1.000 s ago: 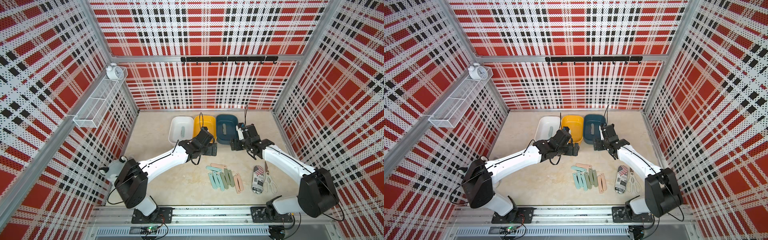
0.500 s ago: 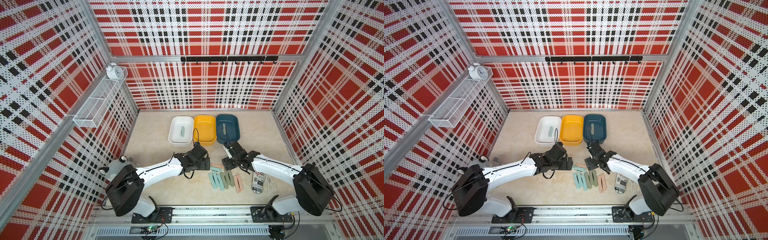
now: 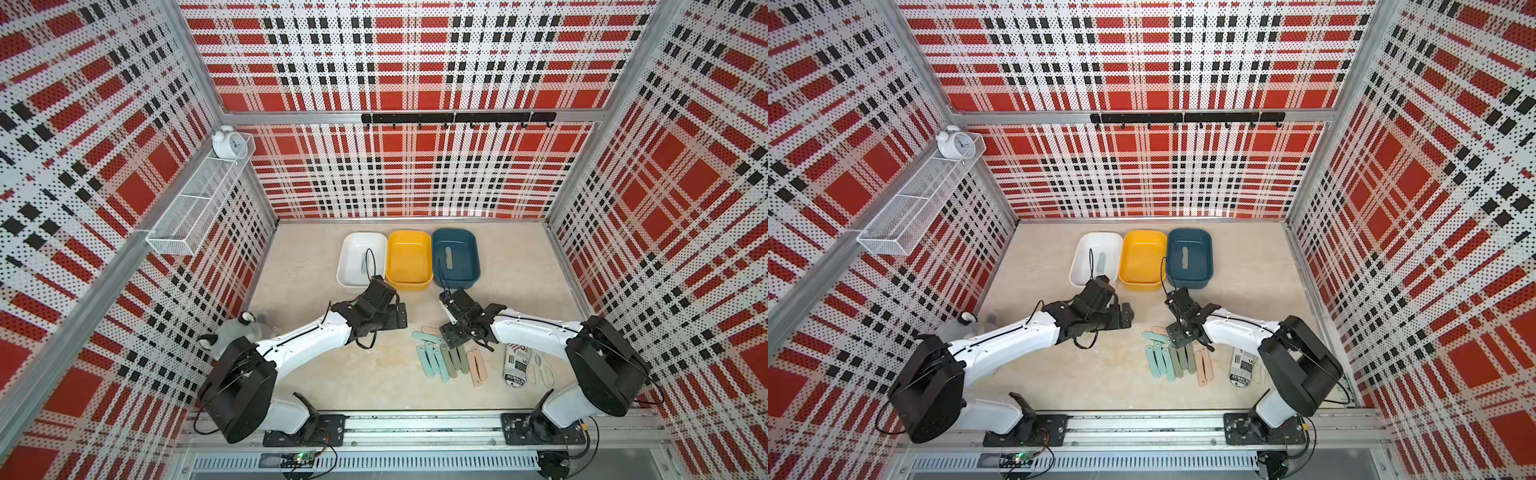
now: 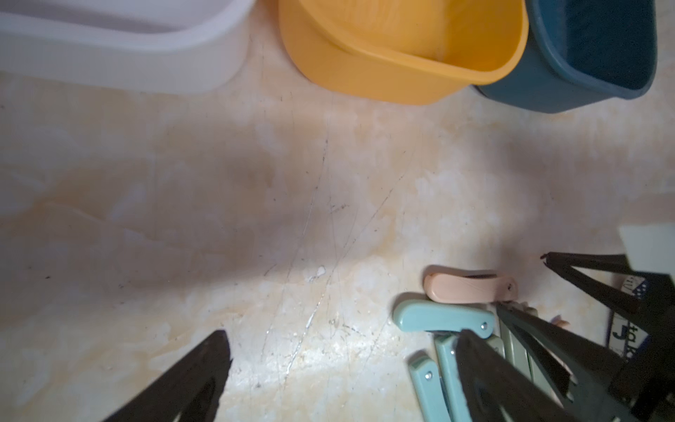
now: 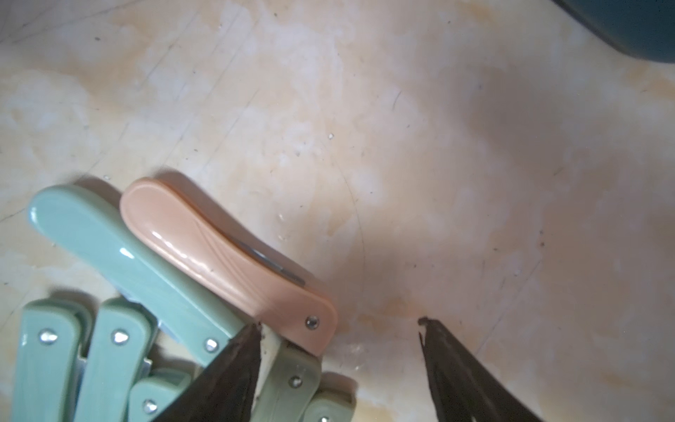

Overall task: Place the fruit knives into the storage box by color
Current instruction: Pick up the fruit knife from the center of the board.

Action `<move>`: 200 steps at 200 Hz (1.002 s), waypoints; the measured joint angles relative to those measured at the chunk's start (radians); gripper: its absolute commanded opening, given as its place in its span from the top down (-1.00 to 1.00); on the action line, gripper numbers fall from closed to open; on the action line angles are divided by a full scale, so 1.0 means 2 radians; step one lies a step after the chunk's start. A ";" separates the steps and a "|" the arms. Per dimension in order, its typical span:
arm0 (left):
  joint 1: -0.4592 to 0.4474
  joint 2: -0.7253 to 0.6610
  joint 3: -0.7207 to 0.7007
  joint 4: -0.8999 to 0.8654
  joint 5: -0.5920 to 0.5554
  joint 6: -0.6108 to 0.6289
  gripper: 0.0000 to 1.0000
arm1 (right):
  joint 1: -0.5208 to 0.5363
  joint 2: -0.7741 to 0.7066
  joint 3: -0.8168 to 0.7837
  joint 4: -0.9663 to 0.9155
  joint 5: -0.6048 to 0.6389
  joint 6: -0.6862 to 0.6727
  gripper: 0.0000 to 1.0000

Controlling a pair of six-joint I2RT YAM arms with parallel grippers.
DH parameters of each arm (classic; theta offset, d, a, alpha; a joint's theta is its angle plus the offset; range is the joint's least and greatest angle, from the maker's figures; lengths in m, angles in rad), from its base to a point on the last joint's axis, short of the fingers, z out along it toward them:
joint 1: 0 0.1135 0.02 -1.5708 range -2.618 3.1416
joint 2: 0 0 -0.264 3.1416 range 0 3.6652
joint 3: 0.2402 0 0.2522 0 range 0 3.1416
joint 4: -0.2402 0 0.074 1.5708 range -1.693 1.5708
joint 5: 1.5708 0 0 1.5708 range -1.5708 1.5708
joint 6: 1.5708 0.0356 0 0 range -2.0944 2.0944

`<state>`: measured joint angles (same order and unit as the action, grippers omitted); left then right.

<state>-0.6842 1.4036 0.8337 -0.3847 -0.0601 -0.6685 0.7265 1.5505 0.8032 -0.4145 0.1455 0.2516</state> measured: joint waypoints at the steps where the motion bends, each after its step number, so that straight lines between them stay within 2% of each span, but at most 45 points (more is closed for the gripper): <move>1: 0.000 0.000 0.000 0.000 0.000 0.000 -0.97 | 0.001 0.000 0.000 0.000 0.000 0.000 -0.49; 90: 0.003 0.000 0.000 -0.001 0.015 0.010 -0.97 | 0.009 0.053 0.042 -0.001 0.008 -0.004 -0.39; 163: -0.018 0.009 0.000 -0.001 0.015 0.019 -0.97 | 0.009 0.106 0.100 0.005 -0.004 -0.033 -0.48; 200: -0.022 0.010 0.001 -0.001 0.015 0.023 -0.97 | 0.000 0.123 0.117 0.009 -0.024 -0.041 -0.32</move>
<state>-0.7284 1.4231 0.8349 -0.3866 -0.0307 -0.6231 0.7269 1.7962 1.0378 -0.3962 0.0982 0.1688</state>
